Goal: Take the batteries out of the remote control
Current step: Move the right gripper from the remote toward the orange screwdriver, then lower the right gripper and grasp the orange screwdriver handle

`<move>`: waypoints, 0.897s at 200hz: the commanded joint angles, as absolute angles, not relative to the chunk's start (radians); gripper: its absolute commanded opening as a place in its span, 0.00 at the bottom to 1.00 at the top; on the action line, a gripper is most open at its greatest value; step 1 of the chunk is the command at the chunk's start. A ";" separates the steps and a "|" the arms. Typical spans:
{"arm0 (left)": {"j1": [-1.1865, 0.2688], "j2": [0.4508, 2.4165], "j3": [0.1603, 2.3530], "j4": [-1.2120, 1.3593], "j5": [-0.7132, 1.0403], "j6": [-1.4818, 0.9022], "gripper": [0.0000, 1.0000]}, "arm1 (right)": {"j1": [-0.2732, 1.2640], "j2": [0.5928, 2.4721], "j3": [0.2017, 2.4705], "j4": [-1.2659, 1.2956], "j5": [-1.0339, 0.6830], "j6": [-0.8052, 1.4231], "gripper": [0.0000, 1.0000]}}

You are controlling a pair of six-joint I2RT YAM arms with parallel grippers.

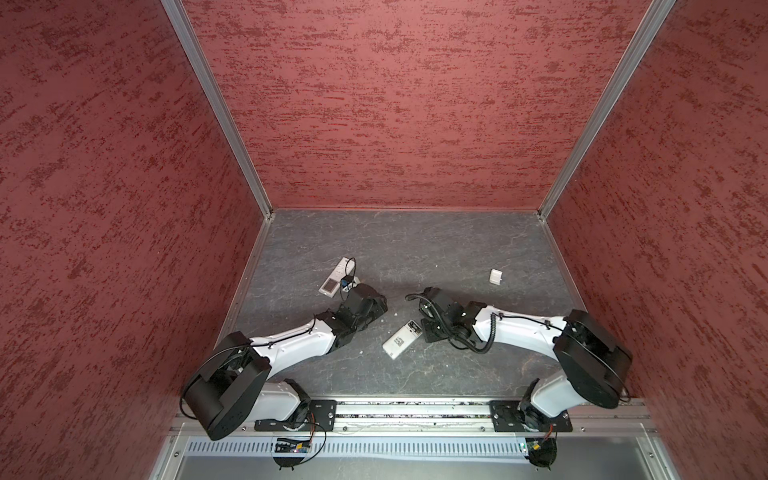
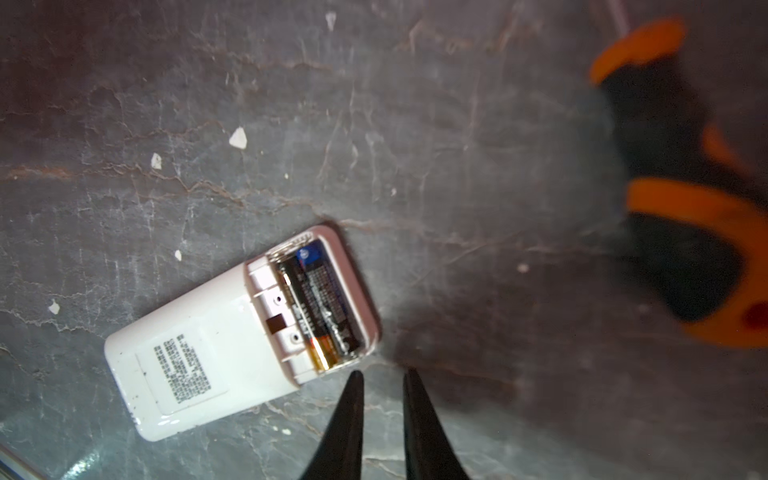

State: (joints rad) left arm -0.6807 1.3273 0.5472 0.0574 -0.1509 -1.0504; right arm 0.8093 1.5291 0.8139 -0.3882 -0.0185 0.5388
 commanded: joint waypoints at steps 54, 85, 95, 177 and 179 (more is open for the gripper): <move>-0.622 1.276 0.592 0.007 -0.094 -1.015 0.56 | 0.605 1.490 0.953 -0.535 0.028 0.302 0.49; -0.596 1.289 0.611 0.006 -0.074 -1.006 0.56 | 0.565 1.553 0.992 -0.534 -0.014 0.235 0.50; -0.589 1.297 0.616 0.006 -0.068 -1.005 0.56 | 0.559 1.577 1.001 -0.531 -0.026 0.218 0.50; -0.569 1.354 0.641 0.026 -0.045 -1.007 0.56 | 0.540 1.654 0.995 -0.520 -0.069 0.164 0.51; -0.569 1.356 0.641 0.028 -0.045 -1.008 0.56 | 0.540 1.655 0.994 -0.520 -0.069 0.163 0.51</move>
State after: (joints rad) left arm -0.5758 1.3315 0.6186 0.0177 -0.0586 -1.0195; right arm 0.5468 1.6375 0.9844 -0.5102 -0.0422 0.1959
